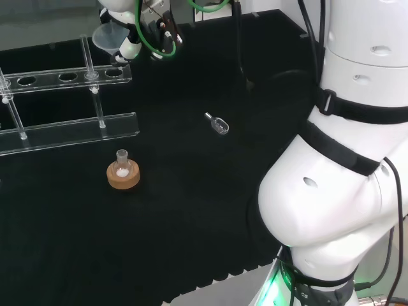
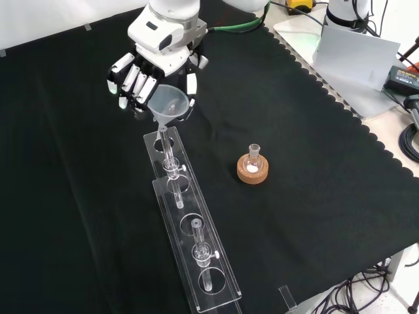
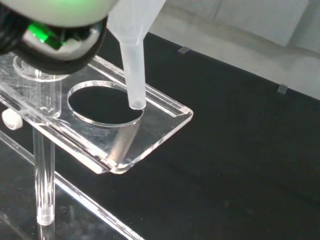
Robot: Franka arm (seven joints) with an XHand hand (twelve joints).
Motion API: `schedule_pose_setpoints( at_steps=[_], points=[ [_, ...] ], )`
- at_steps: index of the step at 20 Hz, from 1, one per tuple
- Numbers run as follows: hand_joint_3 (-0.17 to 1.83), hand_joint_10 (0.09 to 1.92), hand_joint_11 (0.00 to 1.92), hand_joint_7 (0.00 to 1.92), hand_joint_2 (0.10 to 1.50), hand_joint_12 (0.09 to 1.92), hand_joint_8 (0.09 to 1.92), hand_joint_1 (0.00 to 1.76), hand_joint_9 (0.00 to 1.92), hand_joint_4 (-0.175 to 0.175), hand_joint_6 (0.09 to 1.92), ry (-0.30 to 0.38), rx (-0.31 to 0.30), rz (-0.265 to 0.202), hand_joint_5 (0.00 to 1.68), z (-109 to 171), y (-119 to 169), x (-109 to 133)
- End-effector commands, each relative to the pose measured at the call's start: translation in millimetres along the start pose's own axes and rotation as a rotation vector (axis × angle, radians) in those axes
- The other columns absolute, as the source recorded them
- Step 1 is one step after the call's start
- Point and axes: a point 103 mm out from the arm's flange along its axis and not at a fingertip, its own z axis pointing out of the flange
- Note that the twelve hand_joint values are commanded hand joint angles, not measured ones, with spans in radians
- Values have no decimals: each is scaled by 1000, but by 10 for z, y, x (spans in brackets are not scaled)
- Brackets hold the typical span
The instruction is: Put the funnel back on the funnel stand.
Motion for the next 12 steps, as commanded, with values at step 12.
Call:
schedule_pose_setpoints(
  at_steps=[12],
  points=[
    [550, 467, 0, 1055, 534, 1406, 492, 933, 745, 27, 670, 170, 43, 91, 822, 59, 49, 139]
  ],
)
